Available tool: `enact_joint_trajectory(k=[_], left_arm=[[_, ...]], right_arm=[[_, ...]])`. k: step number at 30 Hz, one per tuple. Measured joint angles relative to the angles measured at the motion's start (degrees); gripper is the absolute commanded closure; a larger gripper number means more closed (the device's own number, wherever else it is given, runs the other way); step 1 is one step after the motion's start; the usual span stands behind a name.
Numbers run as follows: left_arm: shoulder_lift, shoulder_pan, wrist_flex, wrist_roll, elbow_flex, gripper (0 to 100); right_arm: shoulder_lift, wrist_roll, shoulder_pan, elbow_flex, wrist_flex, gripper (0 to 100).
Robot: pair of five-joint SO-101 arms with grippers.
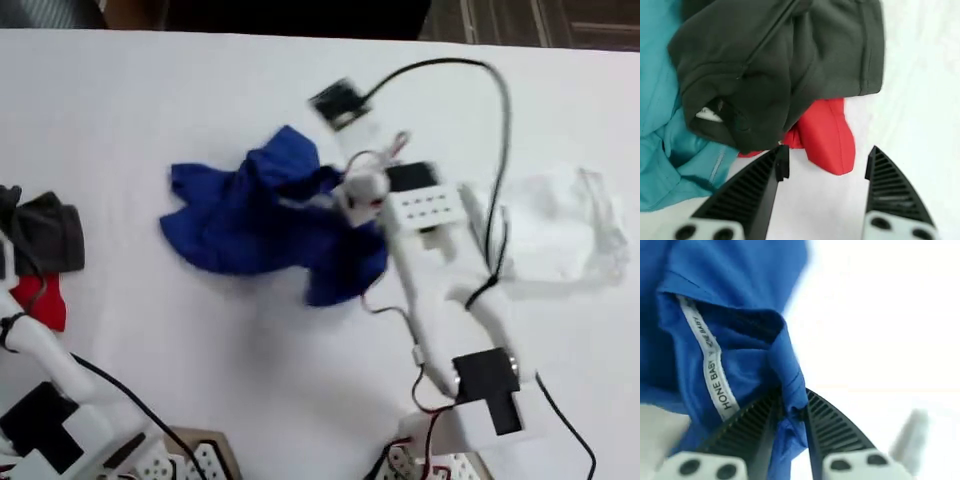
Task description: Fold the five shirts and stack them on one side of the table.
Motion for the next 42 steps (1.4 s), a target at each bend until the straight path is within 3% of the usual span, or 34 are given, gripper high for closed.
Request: enact_joint_trajectory(k=[9, 15, 18, 26, 31, 38, 42], left_arm=[[0.0, 18.0, -0.2, 0.0, 8.7, 74], [0.0, 33.3, -3.8, -0.2, 14.3, 74], [0.0, 37.7, -8.4, -0.2, 16.7, 74], [0.0, 42.6, -20.8, -0.2, 22.8, 74], [0.0, 44.6, -23.2, 1.4, 23.6, 74], [0.0, 44.7, -27.5, 10.7, 23.6, 74], [0.0, 44.7, -27.7, 12.0, 23.6, 74]], right_arm=[[0.0, 0.0, 9.1, -1.1, -5.6, 95.4], [0.1, 0.0, 13.9, -1.1, -6.3, 65.8], [0.1, 0.0, 15.4, -1.2, -1.9, 62.9], [-3.7, -0.1, 14.6, -1.2, 13.5, 68.9], [-12.5, 1.7, 6.9, 2.5, 23.6, 70.5], [-22.3, 2.1, 3.2, 22.2, 15.1, 70.5], [-24.4, 2.1, 2.6, 32.2, 7.6, 70.5]])
